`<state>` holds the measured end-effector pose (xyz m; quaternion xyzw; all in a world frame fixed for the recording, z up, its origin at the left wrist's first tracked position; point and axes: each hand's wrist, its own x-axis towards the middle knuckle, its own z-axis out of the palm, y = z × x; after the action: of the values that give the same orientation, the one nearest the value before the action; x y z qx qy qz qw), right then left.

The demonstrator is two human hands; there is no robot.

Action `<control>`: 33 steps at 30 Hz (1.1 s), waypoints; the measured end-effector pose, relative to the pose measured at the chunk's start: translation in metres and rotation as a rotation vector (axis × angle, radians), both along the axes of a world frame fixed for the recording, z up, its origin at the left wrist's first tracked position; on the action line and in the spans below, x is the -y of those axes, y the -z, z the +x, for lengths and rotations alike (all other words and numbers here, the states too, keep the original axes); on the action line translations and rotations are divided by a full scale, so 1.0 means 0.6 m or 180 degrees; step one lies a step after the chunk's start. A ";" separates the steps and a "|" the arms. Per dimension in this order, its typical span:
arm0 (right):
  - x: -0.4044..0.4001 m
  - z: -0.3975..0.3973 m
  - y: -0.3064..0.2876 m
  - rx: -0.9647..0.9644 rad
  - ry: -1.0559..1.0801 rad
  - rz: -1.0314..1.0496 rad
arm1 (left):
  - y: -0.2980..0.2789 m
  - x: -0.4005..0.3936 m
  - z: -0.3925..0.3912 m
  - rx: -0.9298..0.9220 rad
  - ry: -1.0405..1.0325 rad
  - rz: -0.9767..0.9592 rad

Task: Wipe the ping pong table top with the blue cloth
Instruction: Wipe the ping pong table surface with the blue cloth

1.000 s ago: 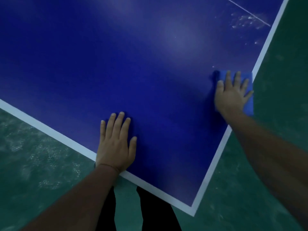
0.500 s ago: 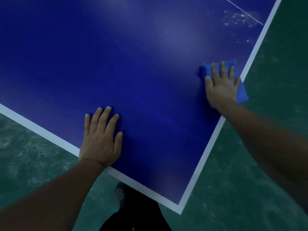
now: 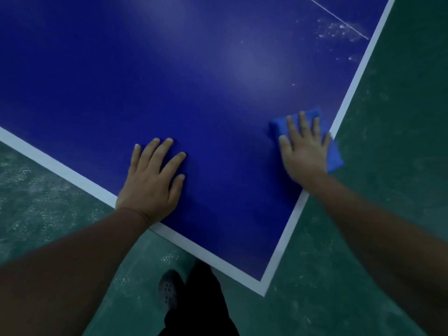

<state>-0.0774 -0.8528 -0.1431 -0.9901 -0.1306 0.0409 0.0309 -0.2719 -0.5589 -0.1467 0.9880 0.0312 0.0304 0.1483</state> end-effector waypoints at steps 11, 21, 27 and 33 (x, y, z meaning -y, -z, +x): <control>0.059 0.021 -0.001 -0.0140 -0.1132 -0.0142 | 0.000 -0.001 0.005 -0.0258 0.0203 0.0160; 0.005 0.078 0.004 -0.0074 -0.3286 -0.0128 | -0.023 0.072 0.029 -0.0255 -0.0664 0.0589; -0.133 0.145 0.003 -0.0289 -0.2304 -0.0012 | -0.030 0.223 0.156 0.0032 -0.2480 -0.0124; 0.044 0.396 -0.004 -0.0189 -0.0727 0.0050 | -0.006 0.246 0.212 -0.0253 -0.2676 -0.0124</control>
<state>0.1599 -0.8791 -0.1409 -0.9669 -0.2419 0.0724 0.0377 -0.1446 -0.7067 -0.1431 0.8867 0.4377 0.0495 0.1404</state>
